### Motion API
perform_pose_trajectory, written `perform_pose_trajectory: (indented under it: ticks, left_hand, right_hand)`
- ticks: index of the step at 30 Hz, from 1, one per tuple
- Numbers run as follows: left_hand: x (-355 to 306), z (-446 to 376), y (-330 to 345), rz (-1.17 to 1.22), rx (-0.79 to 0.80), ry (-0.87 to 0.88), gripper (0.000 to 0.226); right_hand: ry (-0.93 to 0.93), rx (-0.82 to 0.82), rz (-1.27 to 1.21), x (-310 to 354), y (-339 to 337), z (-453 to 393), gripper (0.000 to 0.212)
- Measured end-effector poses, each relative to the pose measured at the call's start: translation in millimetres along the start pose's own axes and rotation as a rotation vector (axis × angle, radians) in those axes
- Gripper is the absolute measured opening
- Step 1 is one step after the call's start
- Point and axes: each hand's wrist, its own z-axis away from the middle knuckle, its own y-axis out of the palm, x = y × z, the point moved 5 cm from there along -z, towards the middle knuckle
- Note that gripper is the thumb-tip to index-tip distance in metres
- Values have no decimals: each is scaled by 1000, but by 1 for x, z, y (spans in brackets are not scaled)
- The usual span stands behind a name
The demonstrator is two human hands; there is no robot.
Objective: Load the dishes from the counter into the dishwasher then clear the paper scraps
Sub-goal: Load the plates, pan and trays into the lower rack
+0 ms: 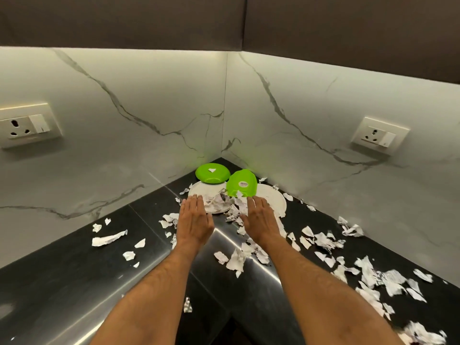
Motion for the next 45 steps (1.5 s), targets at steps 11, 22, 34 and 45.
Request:
perform_pose_trajectory:
  ticks: [11, 22, 34, 45]
  left_hand:
    - [58, -58, 42, 41, 68, -66, 56]
    - [70, -146, 88, 143, 88, -174, 54]
    - [86, -259, 164, 460, 202, -530, 35]
    - [100, -305, 208, 524, 260, -766, 26]
  right_hand:
    - [-56, 76, 34, 40, 51, -75, 51]
    - [-93, 152, -107, 48, 114, -168, 50]
    - [77, 255, -278, -4, 173, -305, 46]
    - [293, 437, -438, -33, 236, -361, 49]
